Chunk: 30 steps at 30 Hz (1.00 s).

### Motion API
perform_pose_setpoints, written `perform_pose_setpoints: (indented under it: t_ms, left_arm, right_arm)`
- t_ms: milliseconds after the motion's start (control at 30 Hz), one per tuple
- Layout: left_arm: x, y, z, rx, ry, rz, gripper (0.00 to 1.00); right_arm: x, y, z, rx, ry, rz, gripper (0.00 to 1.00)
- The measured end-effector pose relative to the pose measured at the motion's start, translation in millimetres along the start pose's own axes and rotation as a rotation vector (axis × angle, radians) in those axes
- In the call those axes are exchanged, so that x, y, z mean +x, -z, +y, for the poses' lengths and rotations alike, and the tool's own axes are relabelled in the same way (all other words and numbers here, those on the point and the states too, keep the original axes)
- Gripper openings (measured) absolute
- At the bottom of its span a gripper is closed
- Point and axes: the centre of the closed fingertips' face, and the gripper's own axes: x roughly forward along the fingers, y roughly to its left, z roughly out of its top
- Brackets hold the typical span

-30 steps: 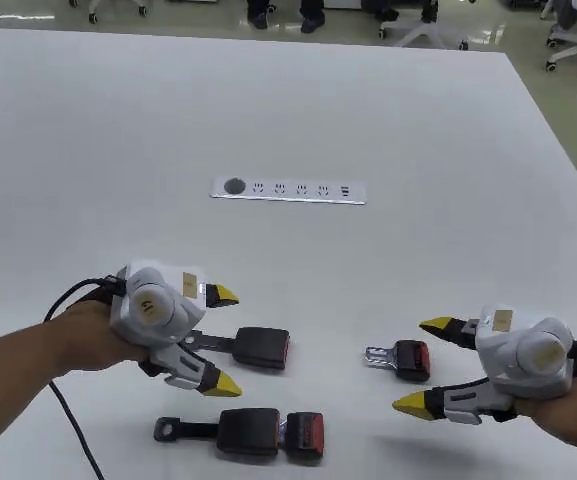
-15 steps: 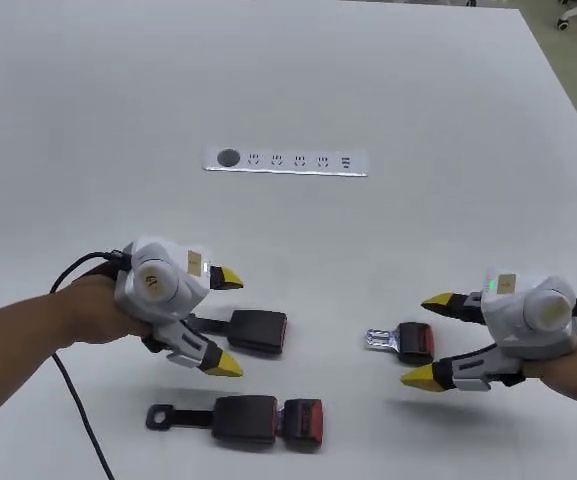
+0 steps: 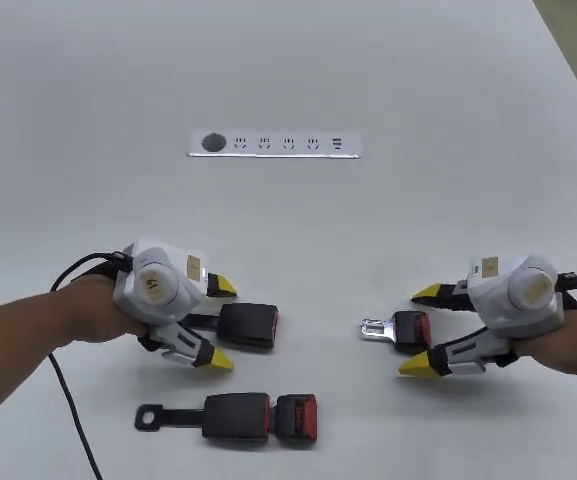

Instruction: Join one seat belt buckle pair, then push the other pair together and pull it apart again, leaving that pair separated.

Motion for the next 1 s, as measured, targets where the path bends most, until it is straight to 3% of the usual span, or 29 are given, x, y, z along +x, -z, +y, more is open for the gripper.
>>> perform_pose_setpoints:
  t_ms: [100,167,300,533,667,867,1000]
  left_arm:
    - [1.1,-5.0,2.5,-0.015,0.000,-0.024,0.57]
    - [1.2,-3.7,2.7,0.010,0.003,-0.017,0.56]
    - [2.2,-3.7,4.4,0.043,-0.013,-0.012,0.48]
    - [4.0,-7.2,4.5,0.014,-0.026,-0.022,0.39]
    - [5.0,-7.6,4.1,-0.003,-0.035,-0.031,0.36]
    - [5.9,-6.7,4.5,-0.034,-0.054,-0.034,0.35]
    - [6.0,-6.7,4.8,-0.035,-0.054,-0.019,0.35]
  right_arm:
    - [-1.4,3.3,2.1,-0.039,-0.001,0.010,0.61]
    - [-2.5,8.1,2.6,-0.089,-0.001,0.034,0.60]
    - [-1.1,9.3,5.9,-0.081,-0.007,0.033,0.50]
    - [-2.0,11.3,1.9,-0.116,-0.002,0.055,0.48]
    - [-5.0,16.0,-4.7,-0.143,0.013,0.087,0.34]
    - [-6.4,16.2,-3.6,-0.156,-0.015,0.115,0.33]
    - [-6.0,14.5,-2.9,-0.163,-0.039,0.163,0.33]
